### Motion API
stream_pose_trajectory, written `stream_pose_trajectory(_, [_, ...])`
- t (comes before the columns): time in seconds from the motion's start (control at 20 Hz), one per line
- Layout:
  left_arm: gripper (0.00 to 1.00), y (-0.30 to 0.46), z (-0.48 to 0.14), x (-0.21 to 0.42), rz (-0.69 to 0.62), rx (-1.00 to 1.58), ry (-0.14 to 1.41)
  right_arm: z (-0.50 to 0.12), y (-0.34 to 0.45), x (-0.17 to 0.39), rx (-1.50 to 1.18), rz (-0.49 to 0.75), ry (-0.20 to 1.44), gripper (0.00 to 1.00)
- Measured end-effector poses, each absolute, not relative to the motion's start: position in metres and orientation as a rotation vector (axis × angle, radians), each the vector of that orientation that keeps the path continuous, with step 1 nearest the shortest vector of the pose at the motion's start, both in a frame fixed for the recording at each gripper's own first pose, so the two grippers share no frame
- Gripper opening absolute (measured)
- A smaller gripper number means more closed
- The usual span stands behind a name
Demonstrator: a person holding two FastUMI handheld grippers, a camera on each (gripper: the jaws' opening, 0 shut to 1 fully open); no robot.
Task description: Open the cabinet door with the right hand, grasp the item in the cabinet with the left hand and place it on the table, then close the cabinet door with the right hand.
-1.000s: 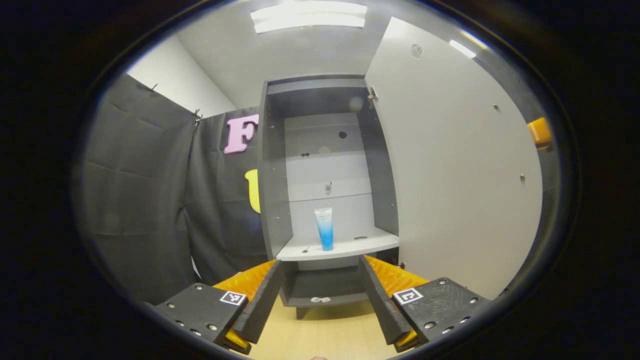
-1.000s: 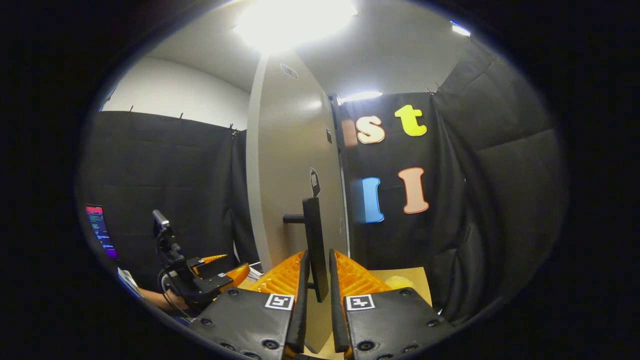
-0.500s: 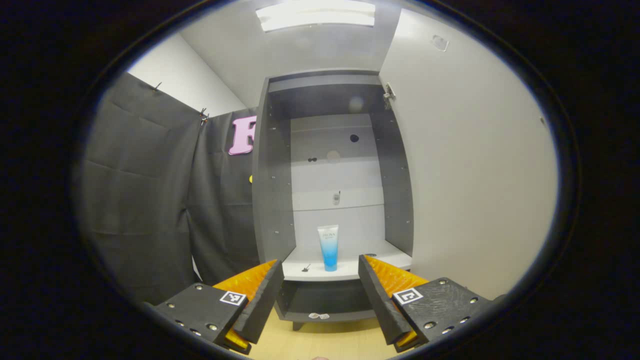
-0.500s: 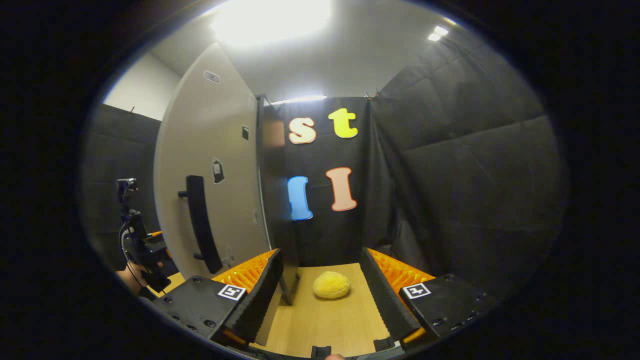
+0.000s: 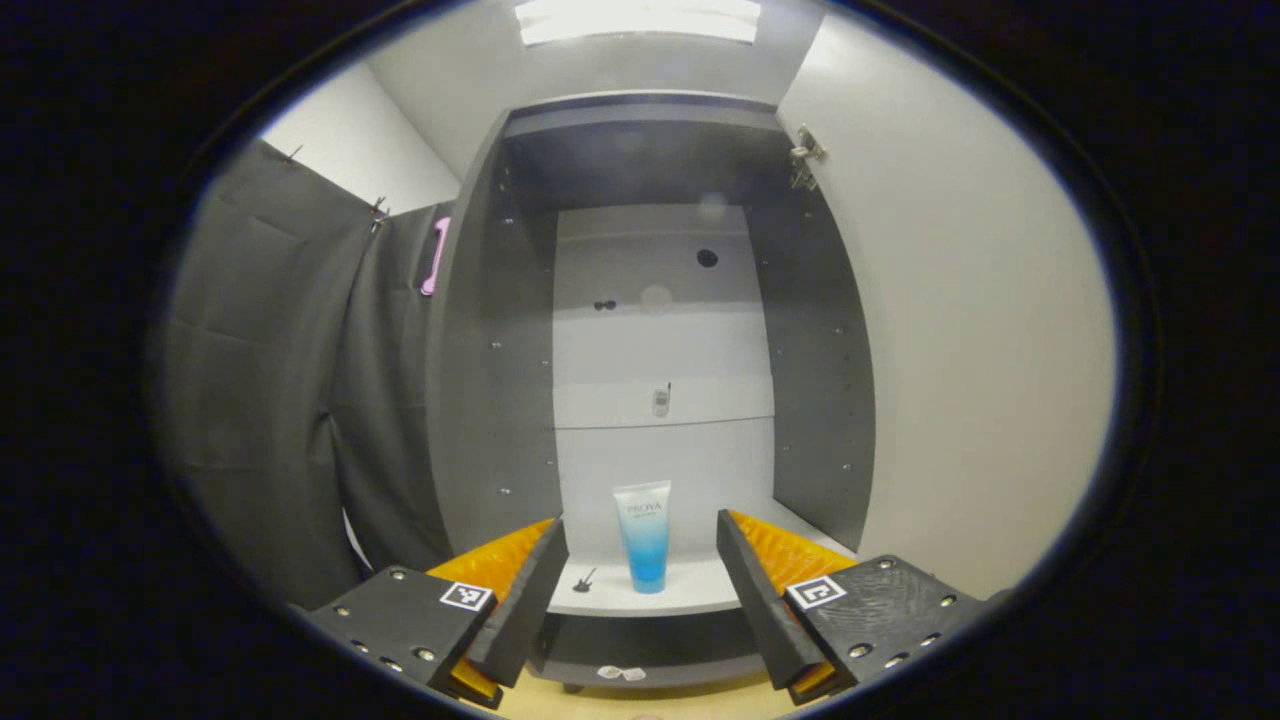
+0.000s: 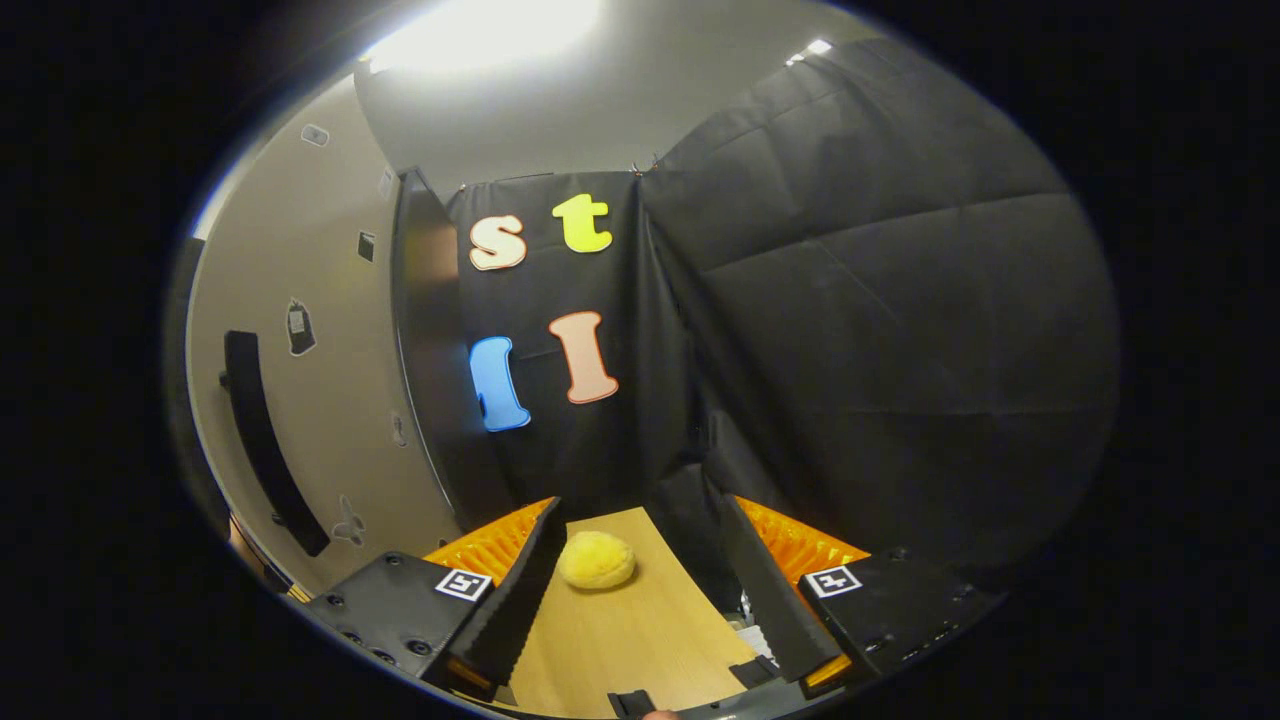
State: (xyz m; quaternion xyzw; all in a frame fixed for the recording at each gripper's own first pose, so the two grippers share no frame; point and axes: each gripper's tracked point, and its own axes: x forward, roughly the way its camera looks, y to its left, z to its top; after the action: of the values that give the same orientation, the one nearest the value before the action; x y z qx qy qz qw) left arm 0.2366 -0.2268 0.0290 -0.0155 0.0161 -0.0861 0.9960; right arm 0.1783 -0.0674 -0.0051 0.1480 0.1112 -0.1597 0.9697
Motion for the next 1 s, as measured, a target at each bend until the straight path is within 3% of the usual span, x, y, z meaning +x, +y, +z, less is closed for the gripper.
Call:
stream_pose_trajectory(0.3, [0.91, -0.238, -0.003, 0.296, -0.204, -0.025, 0.083, -0.017, -0.061, 0.188, 0.284, -0.411, 0.264, 0.98])
stream_pose_trajectory(0.7, [0.91, -0.249, -0.050, 0.333, -0.231, -0.057, 0.178, -0.024, -0.041, 0.207, 0.265, -0.423, 0.298, 0.98])
stream_pose_trajectory(0.95, [0.50, -0.246, -0.048, 0.339, -0.229, -0.069, 0.153, -0.026, -0.037, 0.212, 0.262, -0.403, 0.300, 0.98])
stream_pose_trajectory(1.0, [0.46, -0.249, -0.048, 0.338, -0.246, -0.083, 0.152, -0.025, -0.038, 0.211, 0.263, -0.397, 0.297, 0.98])
